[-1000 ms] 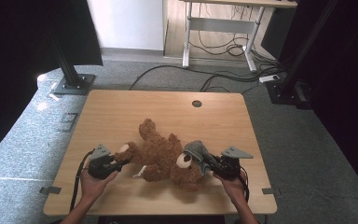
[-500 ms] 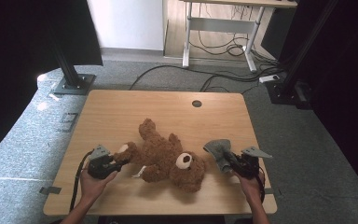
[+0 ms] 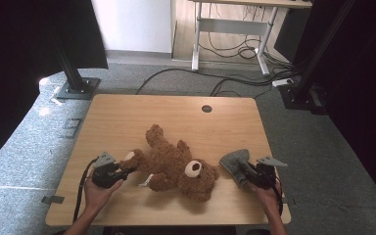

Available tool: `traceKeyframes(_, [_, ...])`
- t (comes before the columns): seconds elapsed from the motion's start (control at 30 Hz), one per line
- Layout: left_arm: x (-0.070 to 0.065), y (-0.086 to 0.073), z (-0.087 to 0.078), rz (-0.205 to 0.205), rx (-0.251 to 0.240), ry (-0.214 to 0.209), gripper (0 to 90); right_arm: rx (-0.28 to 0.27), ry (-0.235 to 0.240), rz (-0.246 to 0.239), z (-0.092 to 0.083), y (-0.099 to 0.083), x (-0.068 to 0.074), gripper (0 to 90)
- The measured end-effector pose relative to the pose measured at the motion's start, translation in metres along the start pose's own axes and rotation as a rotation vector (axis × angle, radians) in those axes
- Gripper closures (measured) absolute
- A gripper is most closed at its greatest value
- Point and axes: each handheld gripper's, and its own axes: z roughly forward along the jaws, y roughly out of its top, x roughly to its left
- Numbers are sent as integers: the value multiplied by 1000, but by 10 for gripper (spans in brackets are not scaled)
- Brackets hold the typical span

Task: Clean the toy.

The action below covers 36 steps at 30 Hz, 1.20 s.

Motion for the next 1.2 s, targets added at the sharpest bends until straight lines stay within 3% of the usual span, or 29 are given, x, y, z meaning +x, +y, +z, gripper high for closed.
traceKeyframes(0.1, [0, 0, 0, 0, 0, 0, 643, -42, 3, 33, -7, 7, 2, 367])
traceKeyframes(0.17, [0, 0, 1, 0, 0, 1, 642, -74, 12, 22, -14, 11, 7, 328])
traceKeyframes(0.33, [-1, -1, 2, 2, 0, 2, 640, -86, 133, 10, -23, 16, 32, 278])
traceKeyframes(0.5, [-1, -1, 2, 2, 3, 2, 640, -73, 303, -38, -20, 11, 71, 250])
traceKeyframes(0.7, [-1, -1, 2, 4, 9, -1, 639, -68, 393, -62, -20, 11, 98, 222])
traceKeyframes(0.87, [-1, -2, 3, 9, 14, -1, 638, -7, 386, -99, -8, 7, 117, 195])
traceKeyframes(0.97, [-3, -3, 5, 16, 28, -7, 638, 42, 341, -147, 4, 3, 129, 171])
traceKeyframes(1.07, [-6, -9, 12, 28, 70, -14, 638, 51, 315, -142, 8, 3, 130, 197])
traceKeyframes(1.2, [-12, -14, 21, 50, 118, -16, 640, 60, 321, -138, 13, 3, 128, 239])
